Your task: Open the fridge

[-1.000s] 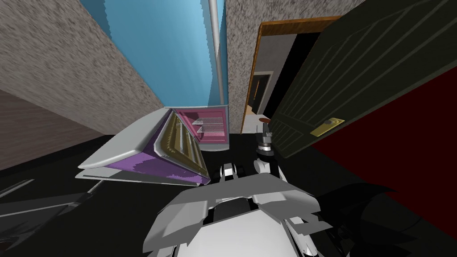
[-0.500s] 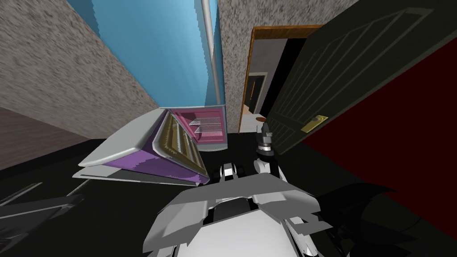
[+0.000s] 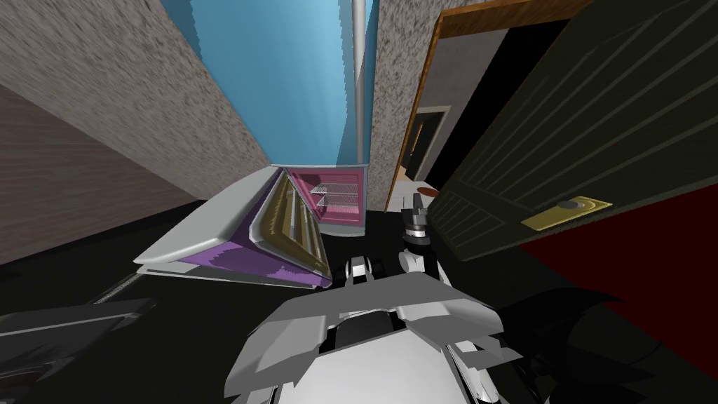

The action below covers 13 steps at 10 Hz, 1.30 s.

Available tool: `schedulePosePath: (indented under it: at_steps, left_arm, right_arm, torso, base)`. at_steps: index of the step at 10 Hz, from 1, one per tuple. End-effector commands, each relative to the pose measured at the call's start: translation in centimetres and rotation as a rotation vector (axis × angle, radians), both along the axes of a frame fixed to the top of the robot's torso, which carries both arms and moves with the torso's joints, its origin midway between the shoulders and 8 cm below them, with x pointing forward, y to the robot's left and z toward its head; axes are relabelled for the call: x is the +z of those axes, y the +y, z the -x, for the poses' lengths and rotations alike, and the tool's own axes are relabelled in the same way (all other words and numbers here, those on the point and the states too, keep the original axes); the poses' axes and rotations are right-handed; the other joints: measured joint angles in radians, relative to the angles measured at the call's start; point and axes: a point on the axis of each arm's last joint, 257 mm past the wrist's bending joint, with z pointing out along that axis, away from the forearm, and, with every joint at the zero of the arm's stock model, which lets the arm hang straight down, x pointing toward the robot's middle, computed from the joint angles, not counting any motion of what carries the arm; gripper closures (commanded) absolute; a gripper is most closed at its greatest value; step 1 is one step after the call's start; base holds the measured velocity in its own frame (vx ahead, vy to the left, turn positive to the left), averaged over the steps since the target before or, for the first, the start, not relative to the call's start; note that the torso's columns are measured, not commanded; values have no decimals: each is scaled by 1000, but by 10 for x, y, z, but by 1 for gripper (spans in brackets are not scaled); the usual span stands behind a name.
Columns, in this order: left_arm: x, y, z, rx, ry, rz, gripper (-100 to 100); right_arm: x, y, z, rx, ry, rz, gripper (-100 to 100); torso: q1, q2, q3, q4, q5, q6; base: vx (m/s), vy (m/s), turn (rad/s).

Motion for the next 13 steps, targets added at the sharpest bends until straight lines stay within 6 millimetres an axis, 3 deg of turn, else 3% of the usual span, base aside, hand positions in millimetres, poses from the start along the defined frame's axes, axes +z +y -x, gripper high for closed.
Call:
schedulePosePath:
  at_steps: [1,2,3,4,5,6,8,13]
  left_arm:
    - [1,-25,-3,-72,-1,1,100]
    - [1,-34,-4,-98,-1,2,100]
    - [4,-29,-3,-80,0,1,100]
    - [4,-29,-3,-82,-1,1,-100]
    - [4,-28,-2,-79,-1,0,-100]
    - [5,-25,-1,-71,-1,-3,100]
    - [6,-36,-7,-109,0,-3,100]
    - [9,-59,-20,-188,1,-1,100]
  right_arm:
    - [0,0,0,0,0,0,0]
    - [0,0,0,0,0,0,0]
    - [0,0,0,0,0,0,0]
    - [0,0,0,0,0,0,0]
    - [0,0,0,0,0,0,0]
    - [0,0,0,0,0,0,0]
    - [0,0,0,0,0,0,0]
    - [0,0,0,0,0,0,0]
  torso:
    - [0,0,0,0,0,0]
    - [2,-1,-1,0,0,0]
    - [3,-3,-2,-1,1,0]
    - [1,-1,-1,-1,1,2]
    - [0,-2,-1,-1,1,2]
    - [-2,-4,-1,-3,2,4]
    - [8,-3,-2,-1,2,1]
    - [-9,-4,-1,-3,-1,3]
  base:
    - [88,5,272]
    - [100,21,280]
    - [41,3,68]
    - [0,0,0]
    - [0,0,0]
    - [0,0,0]
    - [-63,179,-39]
    - [-69,278,-49]
